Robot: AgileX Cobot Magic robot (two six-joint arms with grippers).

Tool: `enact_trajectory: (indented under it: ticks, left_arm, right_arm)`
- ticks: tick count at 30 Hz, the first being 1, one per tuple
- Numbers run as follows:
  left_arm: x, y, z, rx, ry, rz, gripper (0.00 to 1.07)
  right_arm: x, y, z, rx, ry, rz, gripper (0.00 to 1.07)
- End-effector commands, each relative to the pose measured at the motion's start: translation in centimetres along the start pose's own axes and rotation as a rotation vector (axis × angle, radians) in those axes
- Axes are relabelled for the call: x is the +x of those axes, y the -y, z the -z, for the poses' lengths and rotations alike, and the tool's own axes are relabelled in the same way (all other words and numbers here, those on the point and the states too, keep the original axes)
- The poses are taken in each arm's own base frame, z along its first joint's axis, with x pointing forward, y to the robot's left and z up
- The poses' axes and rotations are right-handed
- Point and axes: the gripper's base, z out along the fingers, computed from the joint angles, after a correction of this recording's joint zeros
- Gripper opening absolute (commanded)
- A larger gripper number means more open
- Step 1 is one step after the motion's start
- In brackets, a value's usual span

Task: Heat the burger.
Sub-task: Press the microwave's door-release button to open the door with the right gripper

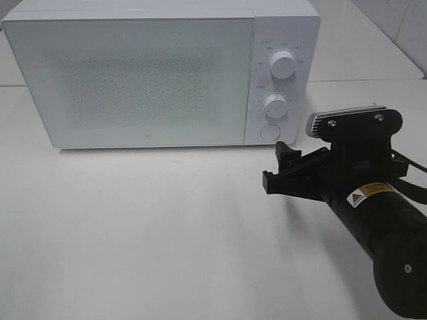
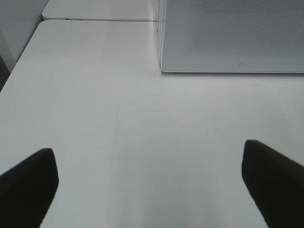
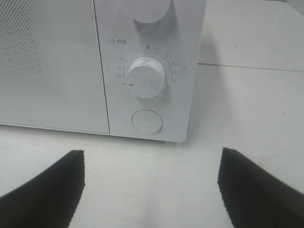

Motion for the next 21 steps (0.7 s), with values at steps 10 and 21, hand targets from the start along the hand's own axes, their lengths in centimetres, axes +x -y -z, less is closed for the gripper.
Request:
enact_trajectory:
  ticks: [10, 21]
  left_arm:
    - [0.2, 0.0, 0.2, -0.002, 0.014, 0.006, 0.98]
    - [0.2, 0.0, 0.2, -0.002, 0.014, 0.006, 0.98]
  right_arm:
    - [-0.9, -0.3, 0.0, 0.006, 0.087, -0.171, 0.72]
    - [-0.1, -0.6, -0.1, -0.01, -0.014, -0.887, 0.41]
